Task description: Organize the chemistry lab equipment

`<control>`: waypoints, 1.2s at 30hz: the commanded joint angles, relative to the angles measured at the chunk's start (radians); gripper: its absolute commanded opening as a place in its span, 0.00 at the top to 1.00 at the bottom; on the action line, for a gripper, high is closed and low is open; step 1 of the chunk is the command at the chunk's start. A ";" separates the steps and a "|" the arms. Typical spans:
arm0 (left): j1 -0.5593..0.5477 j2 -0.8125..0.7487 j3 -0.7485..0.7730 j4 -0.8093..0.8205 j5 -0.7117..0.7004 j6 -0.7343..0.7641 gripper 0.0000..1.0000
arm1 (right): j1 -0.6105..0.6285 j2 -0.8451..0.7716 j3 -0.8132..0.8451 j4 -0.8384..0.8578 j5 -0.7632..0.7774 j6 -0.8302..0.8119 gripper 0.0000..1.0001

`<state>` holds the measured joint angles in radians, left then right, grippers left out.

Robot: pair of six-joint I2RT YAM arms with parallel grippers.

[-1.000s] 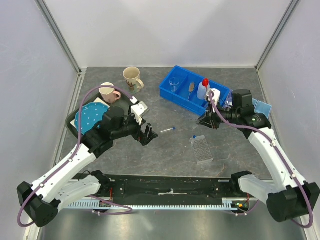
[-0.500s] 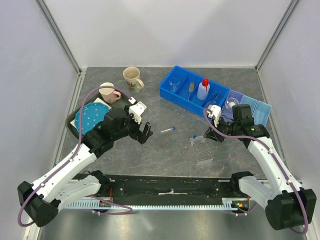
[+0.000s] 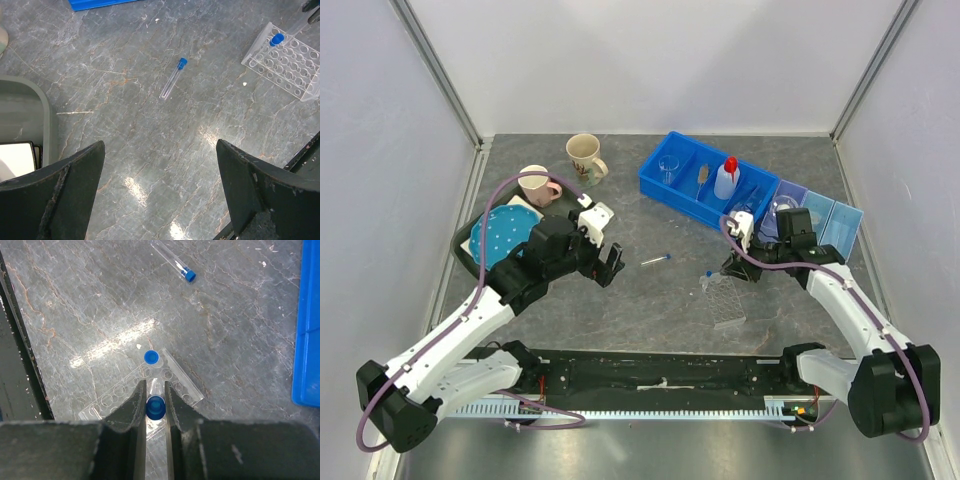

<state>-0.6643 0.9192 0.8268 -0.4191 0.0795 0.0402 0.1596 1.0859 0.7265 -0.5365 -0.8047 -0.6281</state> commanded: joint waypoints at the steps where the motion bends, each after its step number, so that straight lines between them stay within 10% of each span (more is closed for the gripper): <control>1: -0.001 0.004 -0.008 0.019 -0.017 0.040 0.02 | 0.012 0.019 -0.027 0.081 -0.053 -0.030 0.88; 36: -0.001 0.013 -0.009 0.017 -0.014 0.044 0.02 | 0.064 0.120 -0.041 0.171 0.064 -0.001 0.86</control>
<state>-0.6643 0.9295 0.8177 -0.4191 0.0792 0.0463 0.2199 1.1908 0.6811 -0.3965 -0.7429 -0.6289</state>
